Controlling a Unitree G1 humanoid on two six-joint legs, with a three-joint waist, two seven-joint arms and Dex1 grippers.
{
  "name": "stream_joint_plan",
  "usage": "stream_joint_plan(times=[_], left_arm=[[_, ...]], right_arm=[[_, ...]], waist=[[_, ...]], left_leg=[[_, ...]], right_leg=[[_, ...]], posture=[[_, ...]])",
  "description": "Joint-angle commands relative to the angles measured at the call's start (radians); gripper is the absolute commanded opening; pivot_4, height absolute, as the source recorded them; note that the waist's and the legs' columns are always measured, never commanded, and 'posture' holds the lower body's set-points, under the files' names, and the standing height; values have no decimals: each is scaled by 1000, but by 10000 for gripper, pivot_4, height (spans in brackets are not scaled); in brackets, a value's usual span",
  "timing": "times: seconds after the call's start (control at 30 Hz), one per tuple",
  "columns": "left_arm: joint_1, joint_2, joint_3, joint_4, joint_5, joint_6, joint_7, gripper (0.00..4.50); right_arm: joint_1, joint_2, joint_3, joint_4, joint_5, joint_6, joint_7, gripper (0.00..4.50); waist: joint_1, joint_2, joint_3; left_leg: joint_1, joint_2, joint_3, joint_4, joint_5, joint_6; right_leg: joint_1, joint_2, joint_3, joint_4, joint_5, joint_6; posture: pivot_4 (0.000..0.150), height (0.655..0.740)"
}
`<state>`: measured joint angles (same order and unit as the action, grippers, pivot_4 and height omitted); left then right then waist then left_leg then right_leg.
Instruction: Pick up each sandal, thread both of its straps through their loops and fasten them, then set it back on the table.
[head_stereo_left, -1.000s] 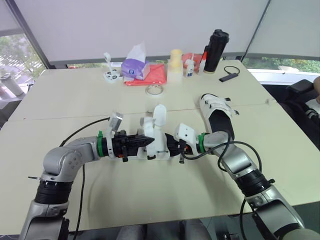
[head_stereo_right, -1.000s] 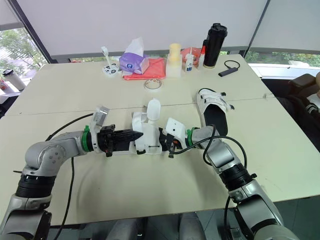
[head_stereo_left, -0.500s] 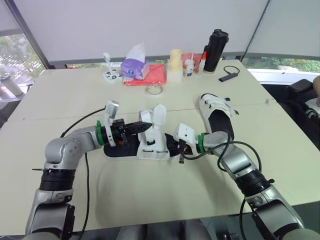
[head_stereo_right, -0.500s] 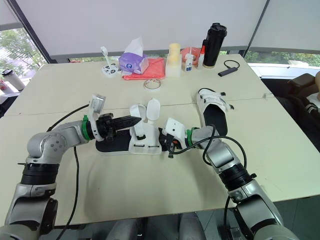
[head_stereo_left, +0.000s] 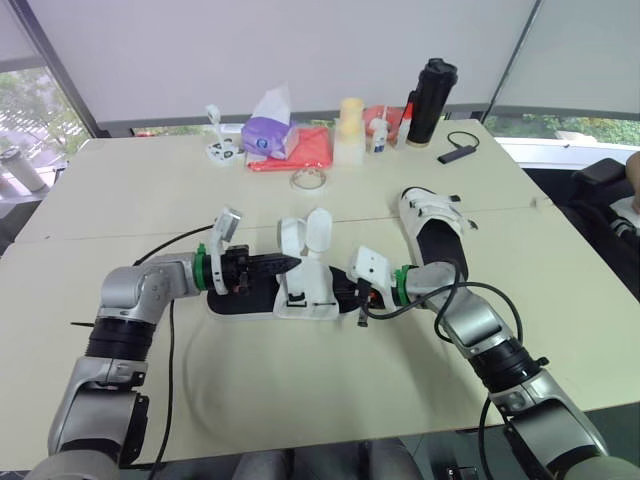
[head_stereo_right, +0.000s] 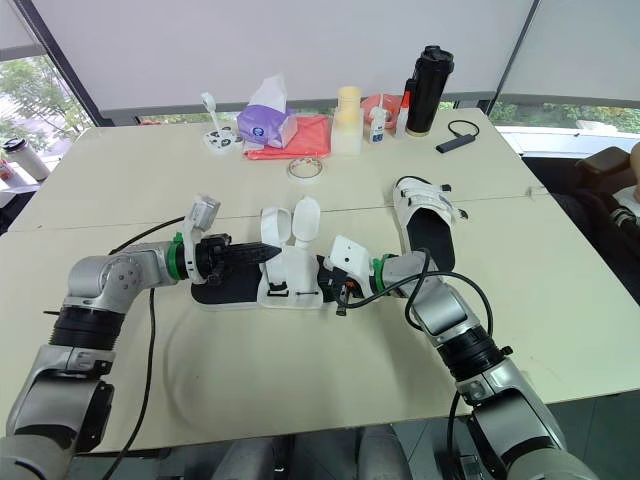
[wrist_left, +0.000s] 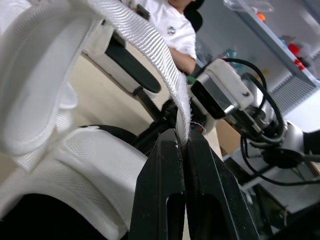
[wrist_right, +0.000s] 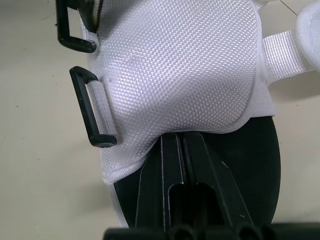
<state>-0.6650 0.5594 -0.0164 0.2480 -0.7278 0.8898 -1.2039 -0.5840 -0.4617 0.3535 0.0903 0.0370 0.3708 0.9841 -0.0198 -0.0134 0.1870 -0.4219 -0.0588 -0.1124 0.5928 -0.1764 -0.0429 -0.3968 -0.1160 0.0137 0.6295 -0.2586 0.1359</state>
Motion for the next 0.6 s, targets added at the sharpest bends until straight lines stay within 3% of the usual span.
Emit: stream_joint_plan(times=[0.03,0.6], left_arm=[[-19,11,1,2,14,-4,-30,701],[-15,-10,-35,27,138,-158,-77,701]], right_arm=[[23,-6,26,17,-30,28,-7,0],[24,-5,25,12,-29,30,-7,0]], waist=[[0,0,0],[0,0,0]], left_leg=[[0,0,0,0,0,0],[0,0,0,0,0,0]], right_leg=[[0,0,0,0,0,0],[0,0,0,0,0,0]], posture=[[1500,7400],[1500,7400]])
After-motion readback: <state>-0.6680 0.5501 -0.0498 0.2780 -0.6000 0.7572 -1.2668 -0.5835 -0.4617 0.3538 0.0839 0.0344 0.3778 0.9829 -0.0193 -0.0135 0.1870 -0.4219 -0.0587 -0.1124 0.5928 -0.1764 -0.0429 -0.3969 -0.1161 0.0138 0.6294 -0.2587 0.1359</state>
